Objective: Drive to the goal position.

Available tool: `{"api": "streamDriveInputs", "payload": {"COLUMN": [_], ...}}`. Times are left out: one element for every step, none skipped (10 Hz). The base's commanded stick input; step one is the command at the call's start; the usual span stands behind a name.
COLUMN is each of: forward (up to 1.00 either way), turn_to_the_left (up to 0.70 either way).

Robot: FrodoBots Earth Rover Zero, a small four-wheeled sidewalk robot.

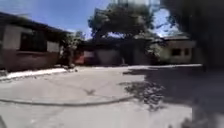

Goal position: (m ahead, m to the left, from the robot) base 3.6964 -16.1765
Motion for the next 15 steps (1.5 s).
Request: {"api": "streamDriveInputs", "payload": {"forward": [-1.0, -1.0, -0.24, 0.0, 0.0, 0.78, 1.0, 1.0, 1.0, 1.0, 1.0, 1.0, 1.0, 1.0, 1.0], "turn_to_the_left": [0.4, 0.4, 0.1, 0.0, 0.0, -0.19, -0.37, -0.4, -0.4, -0.4, -0.4, -0.37, -0.19, 0.0, 0.0]}}
